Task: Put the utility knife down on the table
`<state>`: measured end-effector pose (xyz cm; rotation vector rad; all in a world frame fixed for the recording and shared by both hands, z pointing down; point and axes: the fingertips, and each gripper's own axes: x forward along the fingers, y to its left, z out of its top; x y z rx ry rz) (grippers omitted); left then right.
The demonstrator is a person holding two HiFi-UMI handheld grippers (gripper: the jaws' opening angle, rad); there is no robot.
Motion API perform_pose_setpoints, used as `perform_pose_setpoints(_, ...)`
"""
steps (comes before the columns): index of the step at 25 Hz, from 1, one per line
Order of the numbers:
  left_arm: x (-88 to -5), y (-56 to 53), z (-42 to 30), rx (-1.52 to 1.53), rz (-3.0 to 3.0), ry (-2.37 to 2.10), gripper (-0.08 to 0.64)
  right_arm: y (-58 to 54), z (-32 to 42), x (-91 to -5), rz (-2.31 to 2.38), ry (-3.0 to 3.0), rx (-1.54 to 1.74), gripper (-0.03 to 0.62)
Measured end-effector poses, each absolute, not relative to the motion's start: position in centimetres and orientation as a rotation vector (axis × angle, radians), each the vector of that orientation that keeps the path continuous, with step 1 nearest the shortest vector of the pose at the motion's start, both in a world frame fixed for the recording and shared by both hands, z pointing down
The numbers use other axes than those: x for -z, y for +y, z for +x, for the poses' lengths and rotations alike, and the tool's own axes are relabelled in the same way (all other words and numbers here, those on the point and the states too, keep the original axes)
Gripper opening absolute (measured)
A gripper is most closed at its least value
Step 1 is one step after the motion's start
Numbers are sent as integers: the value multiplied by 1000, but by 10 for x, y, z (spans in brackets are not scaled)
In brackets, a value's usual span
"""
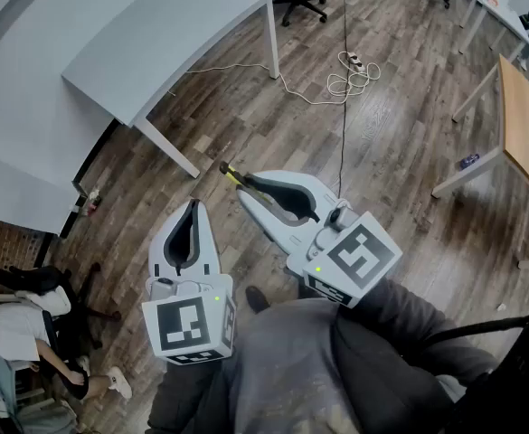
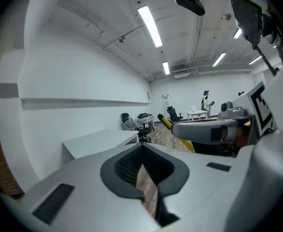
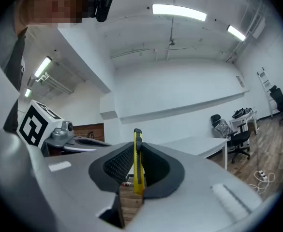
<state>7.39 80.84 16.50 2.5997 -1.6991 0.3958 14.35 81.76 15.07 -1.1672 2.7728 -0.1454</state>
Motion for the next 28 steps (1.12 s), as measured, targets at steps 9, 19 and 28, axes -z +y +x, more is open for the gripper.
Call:
perform_pose_setpoints(9,-170,819,113,-363,2552,-1715,3,822,184,-159,-1098,2765,215,51)
perform_pose_setpoints(19,-193,791,95,-420,2527,-1703,3,790,169,-175,-1078,2779,271,51)
perform_pose_setpoints(28,-199,691,72,-348,2528,-1648,3,696,143,-182,-1143,2806,286,51)
